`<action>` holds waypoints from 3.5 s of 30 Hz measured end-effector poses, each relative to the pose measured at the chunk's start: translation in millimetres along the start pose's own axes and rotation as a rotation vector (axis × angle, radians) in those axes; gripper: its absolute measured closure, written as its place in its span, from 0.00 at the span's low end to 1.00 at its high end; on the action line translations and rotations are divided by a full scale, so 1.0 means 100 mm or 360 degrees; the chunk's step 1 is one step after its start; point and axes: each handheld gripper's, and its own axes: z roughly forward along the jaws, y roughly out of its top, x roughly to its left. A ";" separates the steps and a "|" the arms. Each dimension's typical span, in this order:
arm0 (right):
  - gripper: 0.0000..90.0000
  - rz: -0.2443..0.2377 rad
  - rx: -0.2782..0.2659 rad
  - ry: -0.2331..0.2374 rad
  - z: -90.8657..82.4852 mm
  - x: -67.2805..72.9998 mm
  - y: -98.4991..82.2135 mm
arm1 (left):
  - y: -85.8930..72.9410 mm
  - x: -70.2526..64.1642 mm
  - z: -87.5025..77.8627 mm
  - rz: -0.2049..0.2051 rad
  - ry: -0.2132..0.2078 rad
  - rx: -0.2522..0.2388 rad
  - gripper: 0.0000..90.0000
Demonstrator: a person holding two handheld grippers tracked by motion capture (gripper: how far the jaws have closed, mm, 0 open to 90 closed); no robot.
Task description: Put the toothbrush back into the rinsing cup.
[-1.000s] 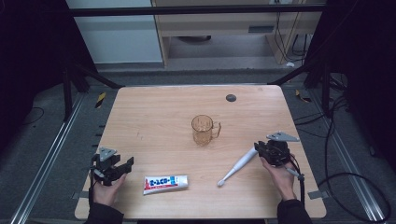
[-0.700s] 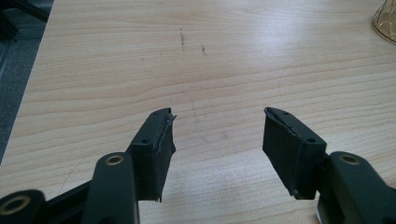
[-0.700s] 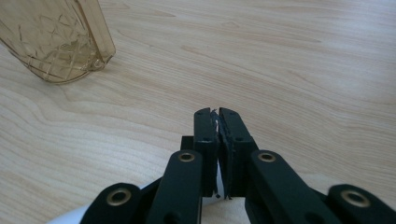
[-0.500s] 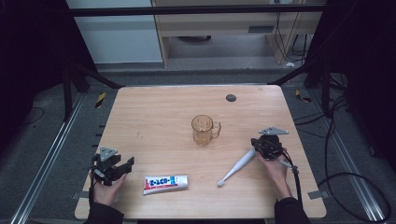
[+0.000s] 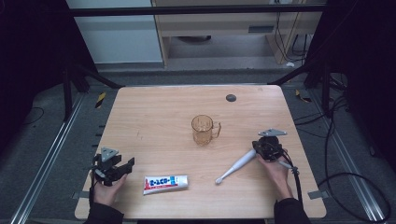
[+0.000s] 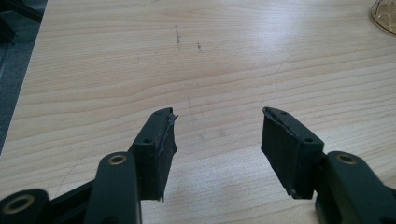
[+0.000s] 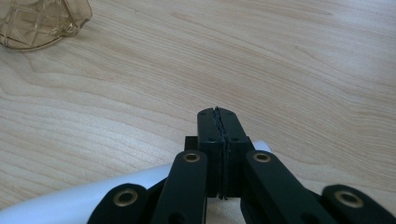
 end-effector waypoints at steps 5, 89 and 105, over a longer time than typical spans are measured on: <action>0.99 -0.0013 0.0018 -0.0019 -0.03 0.01 -0.02 | 0.00 0.00 -0.01 0.0002 0.0002 -0.0009 0.48; 0.81 -0.0159 -0.0040 0.0091 -0.68 0.12 0.02 | 0.00 -0.01 0.00 0.0036 -0.0017 0.0017 0.48; 0.72 -0.0317 0.0060 0.0163 -0.58 0.34 0.45 | 0.00 -0.02 0.03 0.0047 -0.0029 0.0034 0.48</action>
